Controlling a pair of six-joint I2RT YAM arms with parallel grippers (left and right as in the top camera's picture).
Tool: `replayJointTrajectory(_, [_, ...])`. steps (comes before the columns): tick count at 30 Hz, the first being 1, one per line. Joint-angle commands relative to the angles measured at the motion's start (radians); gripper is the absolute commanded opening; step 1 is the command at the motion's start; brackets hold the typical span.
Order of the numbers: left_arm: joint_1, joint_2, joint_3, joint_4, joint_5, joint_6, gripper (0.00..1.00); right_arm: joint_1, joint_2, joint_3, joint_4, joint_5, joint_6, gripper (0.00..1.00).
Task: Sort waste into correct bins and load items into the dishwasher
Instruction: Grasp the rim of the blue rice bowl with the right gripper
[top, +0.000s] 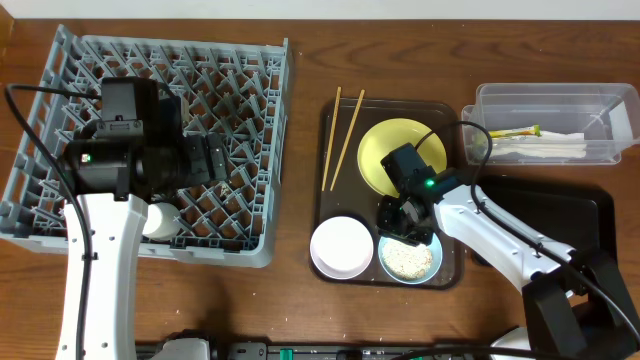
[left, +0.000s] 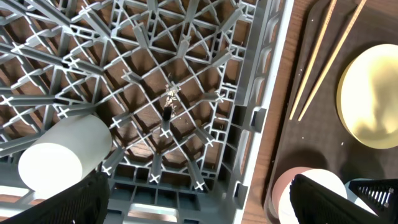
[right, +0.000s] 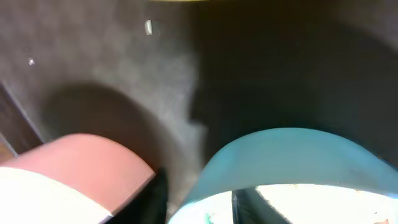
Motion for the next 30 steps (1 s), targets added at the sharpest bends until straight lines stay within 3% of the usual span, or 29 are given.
replayJointTrajectory(1, [-0.003,0.006,0.016,-0.001,-0.013,0.013,0.94,-0.009,0.006,0.002,-0.006,0.005,-0.001,0.18])
replayJointTrajectory(4, [-0.003,0.006,0.016,-0.002,-0.012,0.013,0.94,-0.012,0.006,0.002,-0.011,0.013,-0.001,0.01])
replayJointTrajectory(12, [-0.003,0.006,0.016,-0.003,-0.012,0.013,0.94,-0.047,0.006,0.002,-0.045,0.049,-0.030,0.02])
replayJointTrajectory(14, [-0.003,0.005,0.016,-0.003,-0.013,0.013,0.94,-0.047,0.006,0.002,-0.047,0.050,-0.032,0.14])
replayJointTrajectory(15, [-0.003,0.006,0.016,-0.003,-0.012,0.013,0.94,-0.047,0.006,0.002,-0.048,0.053,-0.032,0.15])
replayJointTrajectory(19, [-0.003,0.006,0.016,-0.004,-0.013,0.013,0.94,-0.046,0.018,0.002,-0.049,0.060,-0.030,0.08])
replayJointTrajectory(25, [-0.003,0.006,0.016,-0.004,-0.013,0.013,0.94,-0.052,0.060,0.002,-0.050,0.044,-0.016,0.05])
replayJointTrajectory(26, [-0.003,0.006,0.016,-0.004,-0.013,0.013,0.94,-0.056,0.060,0.002,-0.050,0.041,-0.016,0.07])
replayJointTrajectory(27, [-0.003,0.006,0.016,-0.004,-0.013,0.013,0.94,-0.060,0.060,0.002,-0.050,0.040,-0.016,0.17])
replayJointTrajectory(28, [-0.003,0.006,0.016,-0.003,-0.013,0.013,0.94,-0.061,0.060,0.002,-0.051,0.036,-0.016,0.33])
replayJointTrajectory(29, [-0.003,0.006,0.016,-0.003,-0.013,0.013,0.94,-0.062,0.060,0.002,-0.051,0.036,-0.016,0.40])
replayJointTrajectory(30, [-0.003,0.006,0.016,-0.004,-0.013,0.013,0.94,-0.062,0.060,0.002,-0.051,0.036,-0.016,0.40])
